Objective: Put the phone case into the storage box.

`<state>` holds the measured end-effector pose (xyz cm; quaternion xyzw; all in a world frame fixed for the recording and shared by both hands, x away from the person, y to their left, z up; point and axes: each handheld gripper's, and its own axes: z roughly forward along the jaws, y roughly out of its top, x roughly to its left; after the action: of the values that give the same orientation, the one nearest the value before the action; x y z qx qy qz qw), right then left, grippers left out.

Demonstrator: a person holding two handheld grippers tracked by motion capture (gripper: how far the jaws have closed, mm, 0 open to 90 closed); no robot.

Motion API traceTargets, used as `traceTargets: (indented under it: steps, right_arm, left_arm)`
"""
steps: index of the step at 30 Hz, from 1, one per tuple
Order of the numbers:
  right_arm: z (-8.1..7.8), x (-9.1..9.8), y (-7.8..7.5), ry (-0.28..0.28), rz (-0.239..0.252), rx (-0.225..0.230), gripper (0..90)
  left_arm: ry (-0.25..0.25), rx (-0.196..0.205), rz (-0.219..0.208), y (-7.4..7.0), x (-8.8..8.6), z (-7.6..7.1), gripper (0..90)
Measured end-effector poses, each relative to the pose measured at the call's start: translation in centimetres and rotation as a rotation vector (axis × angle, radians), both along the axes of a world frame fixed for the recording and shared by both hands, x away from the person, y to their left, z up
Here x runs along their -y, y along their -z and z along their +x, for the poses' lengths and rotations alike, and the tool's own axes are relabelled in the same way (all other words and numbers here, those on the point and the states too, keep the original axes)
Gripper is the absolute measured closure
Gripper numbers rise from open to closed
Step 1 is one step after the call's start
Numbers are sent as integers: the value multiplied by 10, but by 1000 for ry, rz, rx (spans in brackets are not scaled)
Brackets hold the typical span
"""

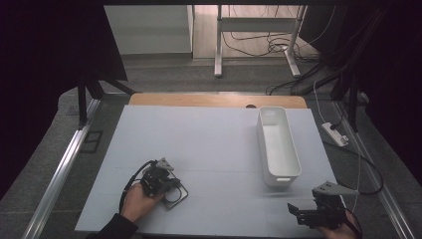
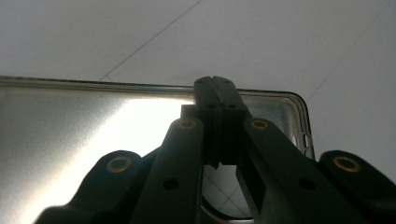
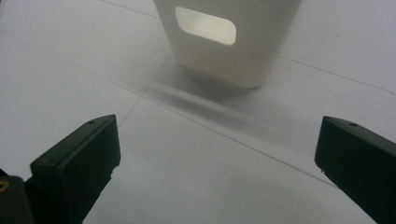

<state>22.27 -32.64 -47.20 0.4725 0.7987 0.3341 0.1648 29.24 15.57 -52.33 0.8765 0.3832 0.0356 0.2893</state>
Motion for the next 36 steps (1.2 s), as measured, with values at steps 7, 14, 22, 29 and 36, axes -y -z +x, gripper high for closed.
traceTargets:
  steps: [7, 14, 22, 29, 36]
  right_arm:
    - [0, 0, 0, 0, 1, -2, 5]
    - [1, 0, 0, 2, 3, -5, 5]
    - [1, 1, 0, 3, 5, -7, 5]
    - [1, 1, 0, 4, 6, -8, 5]
    - [1, 1, 1, 6, 7, -8, 5]
  left_arm:
    - [2, 15, 14, -1, 10, 12, 891]
    - [0, 15, 12, -1, 16, 22, 891]
    - [-6, 24, 27, -3, 22, 34, 892]
    - [-18, 32, 34, -3, 26, 44, 891]
    - [-45, 40, 59, -5, 28, 59, 892]
